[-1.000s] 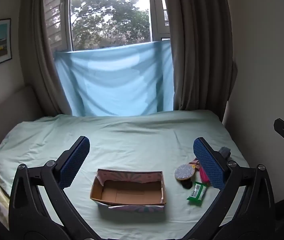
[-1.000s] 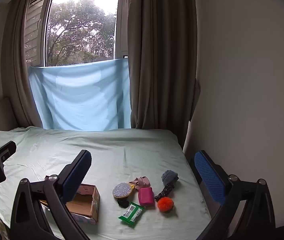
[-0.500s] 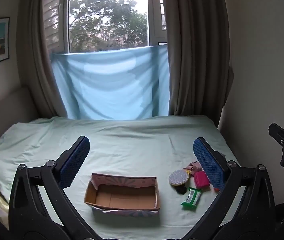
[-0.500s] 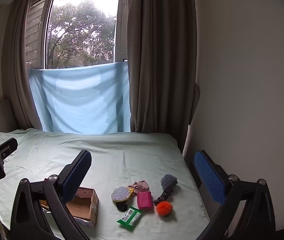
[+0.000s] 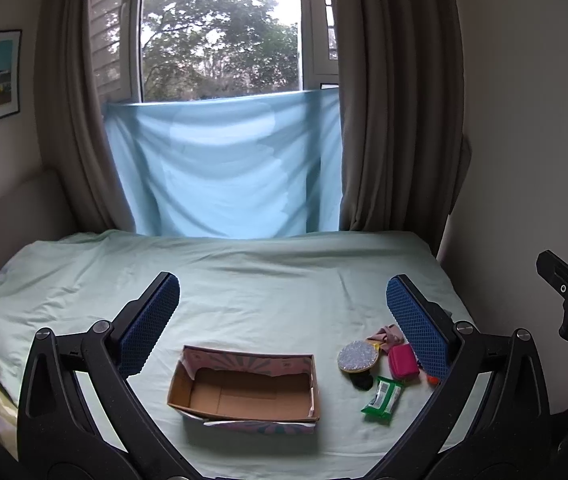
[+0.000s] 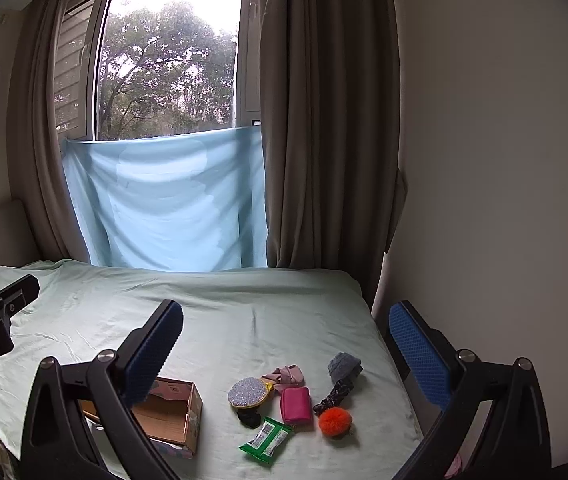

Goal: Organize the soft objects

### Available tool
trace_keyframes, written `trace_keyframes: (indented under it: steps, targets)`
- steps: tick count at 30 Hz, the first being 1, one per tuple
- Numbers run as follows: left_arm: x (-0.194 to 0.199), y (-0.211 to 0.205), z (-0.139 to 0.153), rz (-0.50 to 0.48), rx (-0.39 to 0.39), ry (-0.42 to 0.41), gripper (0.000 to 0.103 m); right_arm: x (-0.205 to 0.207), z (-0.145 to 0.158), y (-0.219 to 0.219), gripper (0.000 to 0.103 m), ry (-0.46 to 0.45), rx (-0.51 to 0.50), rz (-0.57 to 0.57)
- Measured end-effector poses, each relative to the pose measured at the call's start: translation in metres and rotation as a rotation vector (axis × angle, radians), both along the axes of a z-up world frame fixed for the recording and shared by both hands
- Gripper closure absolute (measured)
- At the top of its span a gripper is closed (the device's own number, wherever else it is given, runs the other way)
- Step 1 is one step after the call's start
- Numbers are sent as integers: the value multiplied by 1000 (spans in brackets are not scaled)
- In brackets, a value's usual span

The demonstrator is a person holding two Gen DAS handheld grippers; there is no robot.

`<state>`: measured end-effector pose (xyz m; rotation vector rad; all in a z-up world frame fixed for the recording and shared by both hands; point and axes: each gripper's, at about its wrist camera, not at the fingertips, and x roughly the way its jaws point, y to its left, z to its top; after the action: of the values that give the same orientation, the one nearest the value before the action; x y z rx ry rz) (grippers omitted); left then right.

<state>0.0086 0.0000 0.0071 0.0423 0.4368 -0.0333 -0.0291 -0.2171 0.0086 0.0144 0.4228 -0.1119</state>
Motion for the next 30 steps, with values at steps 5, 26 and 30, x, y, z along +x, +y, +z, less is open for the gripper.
trace_keyframes:
  steps: [5, 26, 30]
  targets:
    - [2, 1, -1, -1, -4, -1, 0, -1, 2, 3, 0, -1, 0, 1]
    - [4, 3, 1, -8, -19, 5, 0, 0, 4, 4, 0, -3, 5, -2]
    - [5, 2, 0, -9, -17, 11, 0, 0, 1, 3, 0, 2, 6, -2]
